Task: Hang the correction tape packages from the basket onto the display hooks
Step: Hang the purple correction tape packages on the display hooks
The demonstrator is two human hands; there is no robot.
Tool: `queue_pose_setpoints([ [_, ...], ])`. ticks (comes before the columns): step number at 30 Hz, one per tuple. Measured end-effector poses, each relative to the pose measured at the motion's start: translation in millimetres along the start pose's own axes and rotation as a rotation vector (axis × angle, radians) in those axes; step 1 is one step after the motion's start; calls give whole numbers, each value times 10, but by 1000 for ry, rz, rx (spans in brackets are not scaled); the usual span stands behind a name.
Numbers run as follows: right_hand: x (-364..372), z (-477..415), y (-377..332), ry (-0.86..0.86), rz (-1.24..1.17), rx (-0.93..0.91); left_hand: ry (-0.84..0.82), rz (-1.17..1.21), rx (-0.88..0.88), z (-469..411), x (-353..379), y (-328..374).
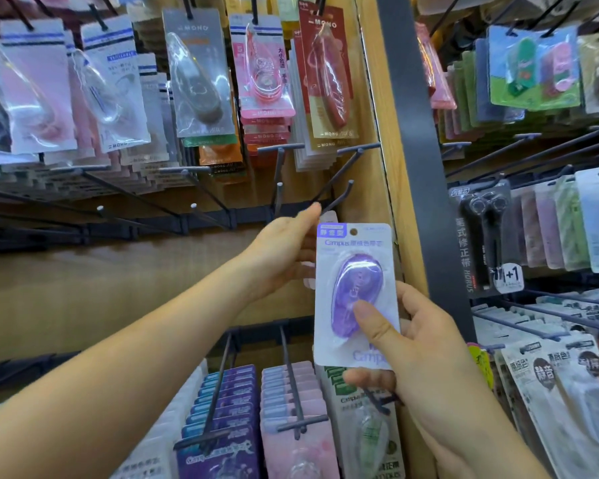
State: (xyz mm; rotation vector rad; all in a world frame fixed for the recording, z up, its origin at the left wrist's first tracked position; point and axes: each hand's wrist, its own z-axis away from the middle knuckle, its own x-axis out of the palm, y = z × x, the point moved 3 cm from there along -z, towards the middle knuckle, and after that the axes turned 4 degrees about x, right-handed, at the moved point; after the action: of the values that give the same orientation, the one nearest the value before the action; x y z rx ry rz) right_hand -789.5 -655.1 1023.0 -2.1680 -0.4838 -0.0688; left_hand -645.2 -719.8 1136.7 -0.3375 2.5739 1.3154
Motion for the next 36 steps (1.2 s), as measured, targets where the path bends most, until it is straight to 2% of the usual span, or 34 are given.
queue_pose_setpoints([
  [2,6,-15,0,4,4,-10,-95,159,34,222,60,173],
  [4,32,-29,-8,9,8,-24,-124,137,104,366,105,297],
  [10,119,-31,-36,78,-141,26,57,209,265,427,162,448],
  [14,155,-70,-80,97,-92,50,140,132,438,358,203,541],
  [16,149,-99,-77,121,-52,48,161,93,468,312,208,542],
  [24,156,-171,-71,173,-79,58,239,-7,353,127,268,556],
  [29,176,-141,-73,158,-109,76,165,61,4,100,255,469],
  [32,170,-136,-73,176,-174,96,88,185,-6,154,185,353],
  [36,182,-164,-96,180,-215,109,18,59,36,272,8,277],
])
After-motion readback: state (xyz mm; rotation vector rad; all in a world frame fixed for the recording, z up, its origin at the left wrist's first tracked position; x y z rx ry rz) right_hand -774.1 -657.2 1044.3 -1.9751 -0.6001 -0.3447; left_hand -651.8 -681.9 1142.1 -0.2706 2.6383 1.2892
